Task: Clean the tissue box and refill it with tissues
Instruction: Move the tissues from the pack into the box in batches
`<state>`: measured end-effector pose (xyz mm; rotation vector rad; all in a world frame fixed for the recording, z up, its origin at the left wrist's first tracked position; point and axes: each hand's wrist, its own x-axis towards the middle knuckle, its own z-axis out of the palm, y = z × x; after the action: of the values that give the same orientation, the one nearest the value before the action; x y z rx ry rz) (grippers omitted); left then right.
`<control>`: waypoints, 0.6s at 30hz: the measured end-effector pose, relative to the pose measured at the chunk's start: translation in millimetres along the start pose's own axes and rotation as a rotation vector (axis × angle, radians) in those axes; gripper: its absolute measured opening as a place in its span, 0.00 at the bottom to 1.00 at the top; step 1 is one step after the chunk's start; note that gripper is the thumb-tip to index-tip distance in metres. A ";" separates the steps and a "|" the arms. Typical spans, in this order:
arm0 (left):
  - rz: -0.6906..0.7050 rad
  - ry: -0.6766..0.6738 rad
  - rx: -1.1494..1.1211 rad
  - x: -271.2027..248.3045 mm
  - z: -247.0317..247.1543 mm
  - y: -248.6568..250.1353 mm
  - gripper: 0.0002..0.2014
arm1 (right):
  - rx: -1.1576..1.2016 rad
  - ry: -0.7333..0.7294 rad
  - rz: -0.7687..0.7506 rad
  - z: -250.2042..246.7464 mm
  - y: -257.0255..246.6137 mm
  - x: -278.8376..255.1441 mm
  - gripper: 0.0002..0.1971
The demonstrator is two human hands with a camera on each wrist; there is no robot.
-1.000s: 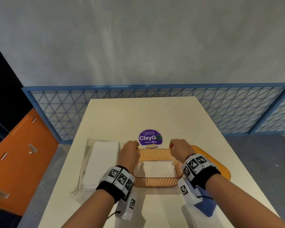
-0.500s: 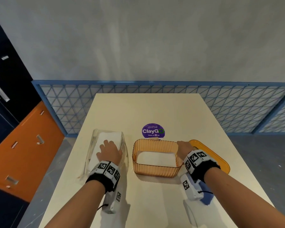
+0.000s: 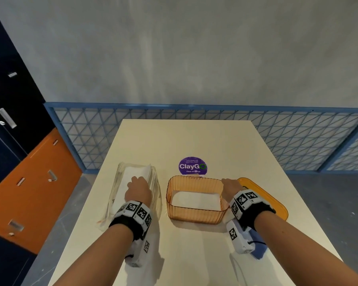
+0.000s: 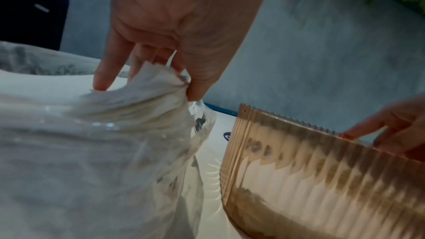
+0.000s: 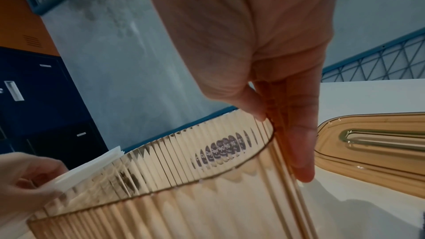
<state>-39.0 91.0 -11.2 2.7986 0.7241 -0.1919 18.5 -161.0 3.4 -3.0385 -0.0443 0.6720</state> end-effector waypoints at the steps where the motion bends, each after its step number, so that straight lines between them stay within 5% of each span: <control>1: 0.005 -0.005 0.021 -0.8 0.3 1.3 0.13 | 0.002 0.003 -0.005 0.3 -0.1 0.4 0.20; 9: 0.086 0.093 -0.024 -9.1 -31.1 -7.0 0.12 | -0.017 0.042 -0.043 -7.7 0.1 -6.8 0.18; 13: 0.172 0.268 -0.139 -24.7 -60.3 -20.3 0.08 | 0.264 0.233 -0.190 -35.0 -30.2 -20.6 0.18; 15: 0.262 0.377 -0.190 -39.0 -68.0 -25.3 0.07 | 0.584 0.112 -0.292 -53.6 -54.8 -28.7 0.20; 18: 0.404 0.513 -0.244 -60.8 -69.2 -29.7 0.10 | 1.144 -0.307 -0.282 -76.2 -88.3 -41.5 0.31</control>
<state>-101.9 106.7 60.7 2.6911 0.2319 0.6578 11.2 -75.9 93.0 -1.7889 -0.0636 0.7618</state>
